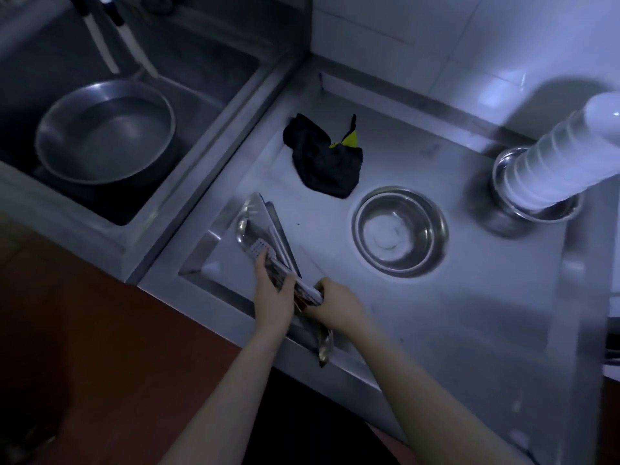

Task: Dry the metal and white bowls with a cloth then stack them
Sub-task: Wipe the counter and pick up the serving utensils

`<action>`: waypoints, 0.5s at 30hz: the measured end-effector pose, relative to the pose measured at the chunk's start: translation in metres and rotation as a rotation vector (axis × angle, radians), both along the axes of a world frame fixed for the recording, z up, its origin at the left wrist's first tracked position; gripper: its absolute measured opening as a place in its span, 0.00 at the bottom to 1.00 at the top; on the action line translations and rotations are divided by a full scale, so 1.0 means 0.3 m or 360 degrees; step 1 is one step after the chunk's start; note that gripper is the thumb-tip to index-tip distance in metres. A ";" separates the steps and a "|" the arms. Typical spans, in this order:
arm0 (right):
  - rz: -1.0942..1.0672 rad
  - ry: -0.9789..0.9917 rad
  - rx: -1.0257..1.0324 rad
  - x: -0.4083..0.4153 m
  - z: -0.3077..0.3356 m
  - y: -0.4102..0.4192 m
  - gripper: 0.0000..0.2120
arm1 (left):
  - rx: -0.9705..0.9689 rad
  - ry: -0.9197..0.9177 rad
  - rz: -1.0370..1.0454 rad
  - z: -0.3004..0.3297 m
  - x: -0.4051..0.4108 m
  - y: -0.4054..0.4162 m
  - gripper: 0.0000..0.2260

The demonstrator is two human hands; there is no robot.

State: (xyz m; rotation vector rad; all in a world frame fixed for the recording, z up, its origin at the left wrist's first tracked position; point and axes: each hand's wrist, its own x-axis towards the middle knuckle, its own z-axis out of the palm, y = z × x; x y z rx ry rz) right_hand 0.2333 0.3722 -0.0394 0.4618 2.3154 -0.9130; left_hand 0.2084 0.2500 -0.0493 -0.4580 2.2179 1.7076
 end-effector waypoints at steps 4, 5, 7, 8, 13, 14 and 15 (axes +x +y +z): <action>-0.0271 -0.0012 -0.0251 -0.038 0.014 0.010 0.13 | 0.0149 -0.0005 0.0037 0.018 -0.029 0.007 0.27; -0.0364 -0.0005 -0.0311 -0.051 0.017 0.008 0.14 | 0.0155 -0.0013 0.0036 0.018 -0.042 0.001 0.29; -0.0473 0.0029 -0.0339 -0.071 0.018 0.002 0.14 | 0.0140 -0.0041 -0.0023 0.017 -0.067 -0.016 0.34; -0.0529 0.0058 -0.0332 -0.080 0.017 -0.003 0.14 | 0.0125 -0.0048 -0.0069 0.012 -0.079 -0.026 0.35; -0.0696 0.0101 -0.0330 -0.139 0.014 -0.044 0.16 | 0.0055 -0.0145 -0.0159 -0.010 -0.147 -0.072 0.37; -0.0666 0.0097 -0.0300 -0.156 0.012 -0.055 0.16 | 0.0069 -0.0168 -0.0168 -0.010 -0.159 -0.081 0.36; -0.0635 0.0100 -0.0266 -0.172 0.008 -0.066 0.16 | 0.0080 -0.0186 -0.0180 -0.012 -0.171 -0.092 0.35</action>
